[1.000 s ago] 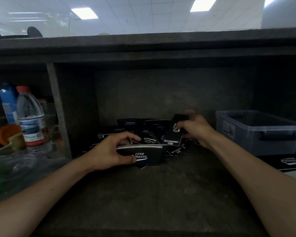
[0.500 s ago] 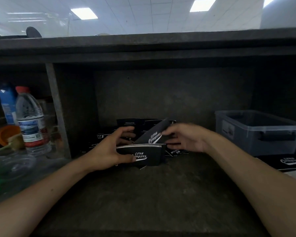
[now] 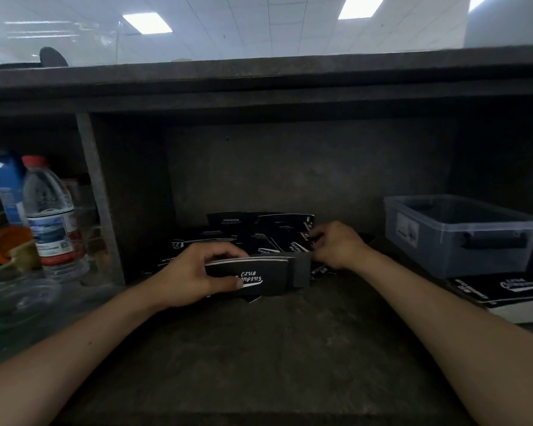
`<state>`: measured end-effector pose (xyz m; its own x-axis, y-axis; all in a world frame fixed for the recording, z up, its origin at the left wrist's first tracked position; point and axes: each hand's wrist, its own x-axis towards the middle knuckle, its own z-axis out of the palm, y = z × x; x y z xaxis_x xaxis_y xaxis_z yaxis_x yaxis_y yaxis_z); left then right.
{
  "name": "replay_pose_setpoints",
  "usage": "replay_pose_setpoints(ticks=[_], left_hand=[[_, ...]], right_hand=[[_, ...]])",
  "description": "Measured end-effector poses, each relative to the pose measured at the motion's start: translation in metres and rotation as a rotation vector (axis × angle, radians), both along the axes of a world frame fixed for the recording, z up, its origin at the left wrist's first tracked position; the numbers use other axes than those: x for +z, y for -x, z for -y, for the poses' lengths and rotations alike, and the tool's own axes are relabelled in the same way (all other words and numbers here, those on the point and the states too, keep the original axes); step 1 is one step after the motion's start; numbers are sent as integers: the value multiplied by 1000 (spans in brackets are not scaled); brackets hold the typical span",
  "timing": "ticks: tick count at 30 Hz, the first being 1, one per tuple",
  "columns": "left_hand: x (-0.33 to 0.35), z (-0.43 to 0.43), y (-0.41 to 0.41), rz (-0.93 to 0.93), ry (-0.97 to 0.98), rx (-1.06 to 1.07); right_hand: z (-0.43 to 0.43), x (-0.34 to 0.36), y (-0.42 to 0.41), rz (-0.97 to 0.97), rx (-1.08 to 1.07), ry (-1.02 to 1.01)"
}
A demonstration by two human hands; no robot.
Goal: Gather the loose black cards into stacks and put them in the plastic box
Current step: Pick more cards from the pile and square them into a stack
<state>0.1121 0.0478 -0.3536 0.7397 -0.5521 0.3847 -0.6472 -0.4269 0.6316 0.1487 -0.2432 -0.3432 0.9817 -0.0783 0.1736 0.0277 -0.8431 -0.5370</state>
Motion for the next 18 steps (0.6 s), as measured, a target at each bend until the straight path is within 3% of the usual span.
replay_pose_setpoints(ticks=[9,14,18], left_hand=[[2,3,4,23,28,10],[1,4,3,-1,46,13],[-1,4,0,-13,33,23]], right_hand=[[6,14,2,30,-78,-655],[5,20,7,220,-53,-813],[4,20,5,257,77,-875]])
